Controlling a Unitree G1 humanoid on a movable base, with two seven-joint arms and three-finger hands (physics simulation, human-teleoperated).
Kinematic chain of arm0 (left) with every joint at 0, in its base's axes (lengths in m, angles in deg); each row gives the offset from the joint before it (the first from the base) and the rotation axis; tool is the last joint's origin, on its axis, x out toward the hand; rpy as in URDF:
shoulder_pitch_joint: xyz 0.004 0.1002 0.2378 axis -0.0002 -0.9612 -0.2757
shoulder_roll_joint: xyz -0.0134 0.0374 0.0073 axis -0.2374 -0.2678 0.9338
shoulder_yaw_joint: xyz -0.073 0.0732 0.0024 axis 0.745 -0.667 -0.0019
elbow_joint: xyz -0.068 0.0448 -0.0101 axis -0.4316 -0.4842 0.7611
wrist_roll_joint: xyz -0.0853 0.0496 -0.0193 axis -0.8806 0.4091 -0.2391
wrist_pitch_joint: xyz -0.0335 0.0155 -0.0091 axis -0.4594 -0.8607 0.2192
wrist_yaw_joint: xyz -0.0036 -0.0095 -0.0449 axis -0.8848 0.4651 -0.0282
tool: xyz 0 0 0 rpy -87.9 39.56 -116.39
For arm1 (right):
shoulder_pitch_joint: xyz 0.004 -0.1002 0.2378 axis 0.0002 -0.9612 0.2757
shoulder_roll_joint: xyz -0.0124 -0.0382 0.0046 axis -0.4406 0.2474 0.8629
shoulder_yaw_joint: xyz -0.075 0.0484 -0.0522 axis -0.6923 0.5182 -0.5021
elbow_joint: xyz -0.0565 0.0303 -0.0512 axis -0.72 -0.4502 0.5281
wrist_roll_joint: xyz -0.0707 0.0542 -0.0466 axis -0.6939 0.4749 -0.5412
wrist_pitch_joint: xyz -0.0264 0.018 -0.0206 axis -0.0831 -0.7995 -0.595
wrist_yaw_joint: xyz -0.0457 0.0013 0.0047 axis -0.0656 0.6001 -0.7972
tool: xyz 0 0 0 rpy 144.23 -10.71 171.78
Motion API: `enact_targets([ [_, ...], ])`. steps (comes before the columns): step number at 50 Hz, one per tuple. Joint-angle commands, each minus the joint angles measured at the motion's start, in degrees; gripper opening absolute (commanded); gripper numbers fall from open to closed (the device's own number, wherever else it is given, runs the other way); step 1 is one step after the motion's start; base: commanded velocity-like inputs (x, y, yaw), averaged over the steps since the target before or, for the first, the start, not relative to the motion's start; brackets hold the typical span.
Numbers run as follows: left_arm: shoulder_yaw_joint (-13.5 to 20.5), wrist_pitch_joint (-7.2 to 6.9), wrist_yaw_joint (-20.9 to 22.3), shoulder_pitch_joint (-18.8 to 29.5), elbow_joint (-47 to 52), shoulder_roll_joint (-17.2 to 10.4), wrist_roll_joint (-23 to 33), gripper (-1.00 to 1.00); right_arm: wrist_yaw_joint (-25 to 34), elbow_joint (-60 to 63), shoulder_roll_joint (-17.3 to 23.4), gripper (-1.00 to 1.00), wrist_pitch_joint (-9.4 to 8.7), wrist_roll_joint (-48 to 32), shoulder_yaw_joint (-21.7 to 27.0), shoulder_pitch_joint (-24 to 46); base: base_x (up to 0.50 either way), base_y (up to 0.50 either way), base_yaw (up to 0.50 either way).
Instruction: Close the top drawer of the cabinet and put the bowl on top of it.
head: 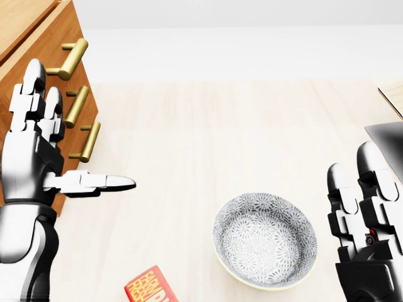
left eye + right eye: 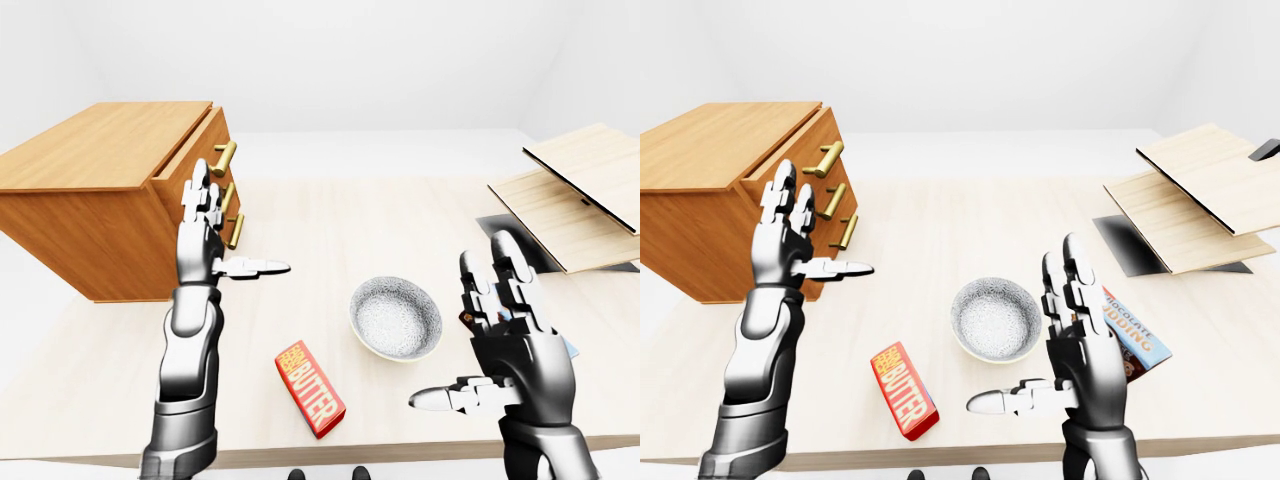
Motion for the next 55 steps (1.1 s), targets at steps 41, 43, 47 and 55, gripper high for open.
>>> enact_targets([
  [41,1.0,0.0,-1.3,15.4,-22.6,-4.4,-1.9,1.0,0.2,0.5,-0.2,1.0,-0.35,0.3,0.1,-0.1,0.0,0.0,0.0],
  [43,1.1,0.0,-1.3,15.2,-23.0,-4.5,-2.1,1.0,0.2,0.4,-0.1,1.0,-0.34,0.3,0.1,0.0,0.0,0.0,0.0],
  [47,1.3,0.0,-1.2,15.4,-25.8,-4.7,-2.5,1.0,0.1,0.2,-0.1,1.0,-0.17,0.1,-0.1,0.0,0.0,0.0,0.0],
  [55,1.2,0.0,-1.3,15.8,-27.8,-4.9,-2.8,1.0,0.0,0.0,0.1,1.0,0.09,0.1,-0.3,-0.1,0.0,0.0,0.0],
])
